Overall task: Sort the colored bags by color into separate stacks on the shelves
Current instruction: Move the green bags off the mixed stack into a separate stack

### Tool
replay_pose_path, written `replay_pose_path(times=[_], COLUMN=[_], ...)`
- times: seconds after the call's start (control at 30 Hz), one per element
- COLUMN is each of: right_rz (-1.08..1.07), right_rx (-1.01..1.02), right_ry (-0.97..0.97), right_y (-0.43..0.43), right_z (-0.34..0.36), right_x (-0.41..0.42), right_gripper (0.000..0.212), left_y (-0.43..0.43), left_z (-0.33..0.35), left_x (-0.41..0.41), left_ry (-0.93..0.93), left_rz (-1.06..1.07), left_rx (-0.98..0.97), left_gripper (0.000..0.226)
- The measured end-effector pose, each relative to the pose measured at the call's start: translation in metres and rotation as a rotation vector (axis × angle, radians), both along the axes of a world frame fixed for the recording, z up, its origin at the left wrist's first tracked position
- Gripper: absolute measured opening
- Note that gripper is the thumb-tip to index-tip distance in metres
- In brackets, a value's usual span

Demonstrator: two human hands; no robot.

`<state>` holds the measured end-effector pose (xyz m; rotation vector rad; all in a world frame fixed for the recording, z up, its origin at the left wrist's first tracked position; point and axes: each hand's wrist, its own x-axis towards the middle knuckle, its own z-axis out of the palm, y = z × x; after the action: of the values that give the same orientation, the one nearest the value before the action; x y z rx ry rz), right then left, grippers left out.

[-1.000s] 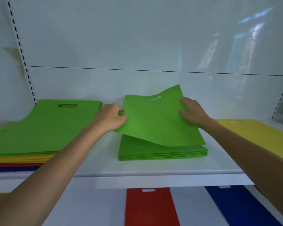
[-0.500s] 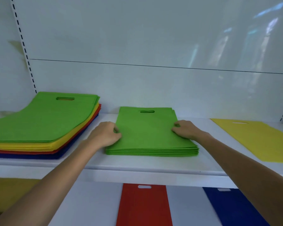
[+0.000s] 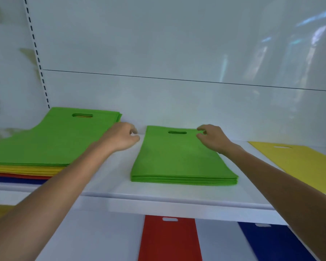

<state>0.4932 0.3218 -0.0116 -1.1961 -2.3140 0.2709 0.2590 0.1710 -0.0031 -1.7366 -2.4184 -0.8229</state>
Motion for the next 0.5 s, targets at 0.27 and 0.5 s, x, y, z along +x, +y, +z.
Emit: replay_pose_path(times=[0.27, 0.5], right_rz=[0.123, 0.140], right_rx=[0.032, -0.043], right_ry=[0.139, 0.166], right_y=[-0.040, -0.087], right_z=[0.022, 0.021], right_x=[-0.102, -0.194], right_gripper=[0.032, 0.031], left_y=[-0.060, -0.135], left_z=[0.032, 0.011], left_x=[-0.095, -0.204], left_ry=[-0.079, -0.114], left_rz=[0.083, 0.289], left_rx=[0.122, 0.068], left_gripper=[0.024, 0.027])
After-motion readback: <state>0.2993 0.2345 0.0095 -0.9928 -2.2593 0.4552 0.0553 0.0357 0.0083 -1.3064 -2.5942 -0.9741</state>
